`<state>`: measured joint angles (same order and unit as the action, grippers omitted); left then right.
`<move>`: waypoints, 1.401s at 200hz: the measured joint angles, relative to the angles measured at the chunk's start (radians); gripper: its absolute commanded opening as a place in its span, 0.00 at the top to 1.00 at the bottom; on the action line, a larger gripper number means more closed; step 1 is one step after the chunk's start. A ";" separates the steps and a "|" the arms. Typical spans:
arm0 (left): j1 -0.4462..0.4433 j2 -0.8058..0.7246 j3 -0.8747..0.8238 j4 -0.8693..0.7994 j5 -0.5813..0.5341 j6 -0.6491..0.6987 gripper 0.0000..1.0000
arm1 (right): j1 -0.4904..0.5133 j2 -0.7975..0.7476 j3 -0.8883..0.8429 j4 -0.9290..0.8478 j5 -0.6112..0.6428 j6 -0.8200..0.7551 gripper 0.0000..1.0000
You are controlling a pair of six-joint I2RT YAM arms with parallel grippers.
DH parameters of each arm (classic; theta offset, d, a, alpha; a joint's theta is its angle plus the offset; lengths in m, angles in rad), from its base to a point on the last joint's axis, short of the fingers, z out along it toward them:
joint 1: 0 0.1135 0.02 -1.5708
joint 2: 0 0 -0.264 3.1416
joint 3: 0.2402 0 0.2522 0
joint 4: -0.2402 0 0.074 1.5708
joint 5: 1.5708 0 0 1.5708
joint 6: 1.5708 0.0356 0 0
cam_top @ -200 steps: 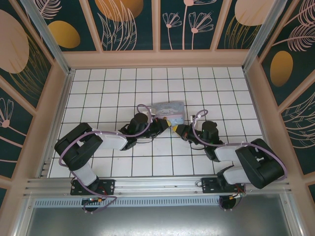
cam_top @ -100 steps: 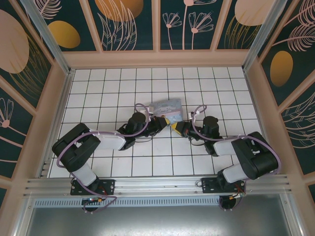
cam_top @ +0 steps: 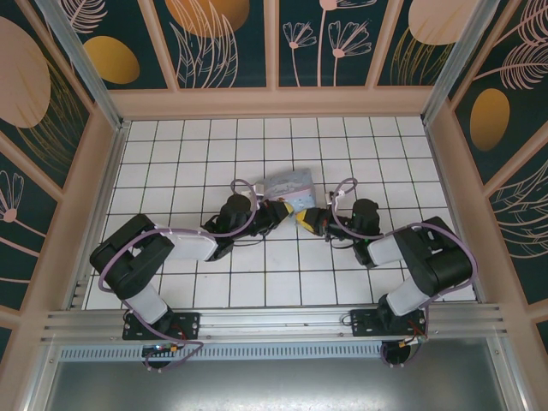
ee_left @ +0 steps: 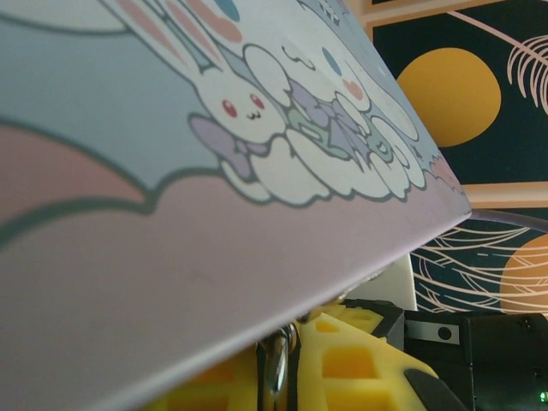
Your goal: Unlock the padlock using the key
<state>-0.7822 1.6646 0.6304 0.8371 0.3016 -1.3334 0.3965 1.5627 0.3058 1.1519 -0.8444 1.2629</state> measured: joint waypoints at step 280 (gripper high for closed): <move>-0.024 -0.095 -0.006 -0.172 -0.010 0.008 1.00 | 0.018 -0.154 0.012 -0.321 -0.008 -0.233 1.00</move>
<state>-0.8062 1.5696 0.6243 0.6647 0.2916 -1.3251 0.4149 1.4086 0.3176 0.8310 -0.8528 1.0302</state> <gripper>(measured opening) 0.136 0.050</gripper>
